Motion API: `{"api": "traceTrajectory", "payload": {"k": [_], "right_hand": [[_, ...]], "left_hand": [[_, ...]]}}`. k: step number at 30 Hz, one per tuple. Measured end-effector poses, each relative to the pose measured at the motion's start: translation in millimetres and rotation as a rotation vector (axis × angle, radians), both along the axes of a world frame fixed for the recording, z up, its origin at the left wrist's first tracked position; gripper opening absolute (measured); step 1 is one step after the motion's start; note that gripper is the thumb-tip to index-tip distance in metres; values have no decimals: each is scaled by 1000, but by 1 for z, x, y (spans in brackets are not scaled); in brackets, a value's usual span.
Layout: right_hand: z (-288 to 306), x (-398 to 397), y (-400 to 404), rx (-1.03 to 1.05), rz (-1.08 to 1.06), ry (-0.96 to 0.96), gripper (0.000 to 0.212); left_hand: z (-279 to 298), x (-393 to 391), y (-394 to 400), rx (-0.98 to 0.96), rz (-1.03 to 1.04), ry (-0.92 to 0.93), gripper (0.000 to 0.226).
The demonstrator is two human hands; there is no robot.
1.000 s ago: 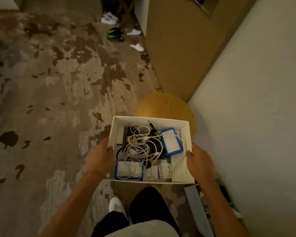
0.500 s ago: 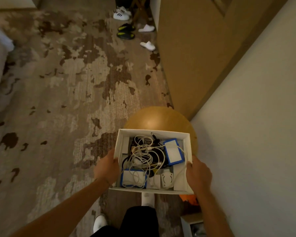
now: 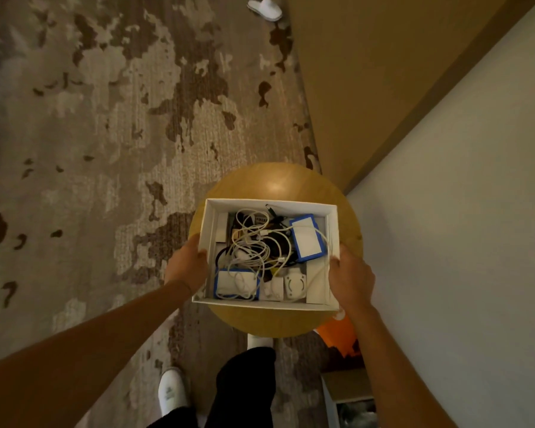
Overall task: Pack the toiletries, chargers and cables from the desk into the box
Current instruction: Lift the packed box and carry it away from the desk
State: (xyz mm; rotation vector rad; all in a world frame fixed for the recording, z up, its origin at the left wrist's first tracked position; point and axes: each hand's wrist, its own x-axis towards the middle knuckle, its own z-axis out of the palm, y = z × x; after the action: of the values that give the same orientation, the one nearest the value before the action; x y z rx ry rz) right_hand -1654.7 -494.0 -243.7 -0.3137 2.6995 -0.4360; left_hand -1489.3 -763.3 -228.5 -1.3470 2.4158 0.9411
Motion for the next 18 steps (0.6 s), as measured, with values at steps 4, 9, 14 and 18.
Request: {"api": "traceTrajectory", "payload": {"k": [4,9,14,18], "right_hand": [[-19,-12,-3,2,-6,10,21],[-35,-23,-2,-6,-44,8,26],[-40,-30,-1,-14,-18,24,21],[-21,-37,1,112,75,-129,20]], "left_hand": [[-20,-15,-6,20,-8,12,41],[-34,-30,-8,12,-14,20,42],[-45,-38,-13,23,-40,-4,47],[-29,-41,-24,111,-103,-83,55]]}}
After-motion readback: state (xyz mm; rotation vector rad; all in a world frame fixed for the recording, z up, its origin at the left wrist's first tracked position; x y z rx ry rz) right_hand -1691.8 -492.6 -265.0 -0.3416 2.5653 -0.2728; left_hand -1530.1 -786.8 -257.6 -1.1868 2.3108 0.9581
